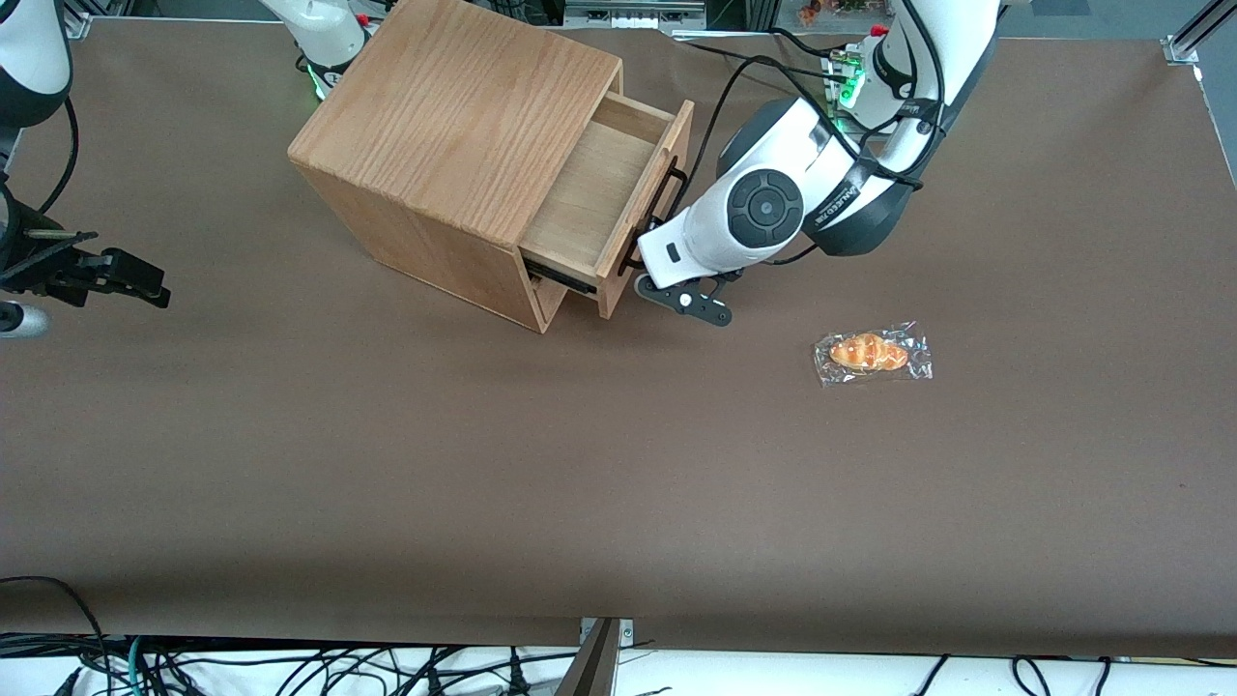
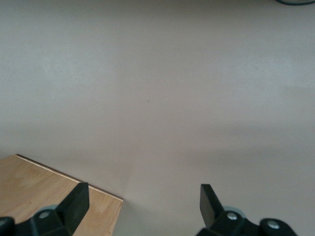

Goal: Open top drawer with left arm
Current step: 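Pull the handle with the left gripper, sliding the drawer out of the box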

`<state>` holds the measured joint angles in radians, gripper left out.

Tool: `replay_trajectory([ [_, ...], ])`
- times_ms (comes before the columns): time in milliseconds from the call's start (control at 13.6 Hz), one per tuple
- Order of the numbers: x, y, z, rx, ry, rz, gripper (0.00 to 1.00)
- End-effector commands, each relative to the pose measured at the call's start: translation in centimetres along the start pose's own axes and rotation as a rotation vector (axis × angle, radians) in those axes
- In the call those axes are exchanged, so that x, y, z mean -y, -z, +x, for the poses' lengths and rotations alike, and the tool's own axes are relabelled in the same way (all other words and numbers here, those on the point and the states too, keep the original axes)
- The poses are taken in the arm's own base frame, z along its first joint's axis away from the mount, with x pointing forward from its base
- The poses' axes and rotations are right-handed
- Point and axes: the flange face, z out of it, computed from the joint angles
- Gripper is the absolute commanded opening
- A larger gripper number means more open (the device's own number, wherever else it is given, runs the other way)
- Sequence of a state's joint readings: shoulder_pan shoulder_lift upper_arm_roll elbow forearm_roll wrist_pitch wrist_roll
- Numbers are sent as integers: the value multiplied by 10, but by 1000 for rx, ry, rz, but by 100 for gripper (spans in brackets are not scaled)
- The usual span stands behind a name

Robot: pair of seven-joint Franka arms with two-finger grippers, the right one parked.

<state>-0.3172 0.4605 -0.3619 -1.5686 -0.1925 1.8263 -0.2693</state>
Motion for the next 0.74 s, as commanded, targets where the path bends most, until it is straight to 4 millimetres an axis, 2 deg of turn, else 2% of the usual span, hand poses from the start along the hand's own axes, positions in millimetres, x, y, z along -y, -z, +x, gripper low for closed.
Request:
replay_trajectory([
  [0,7,10,-10,-13,-18,37,100],
  [221,16,14,-9,-15,-28,34,100],
  [442,34,16,-6,-11,-47,32,100],
  [663,35,13,-7,-7,-49,33,100],
])
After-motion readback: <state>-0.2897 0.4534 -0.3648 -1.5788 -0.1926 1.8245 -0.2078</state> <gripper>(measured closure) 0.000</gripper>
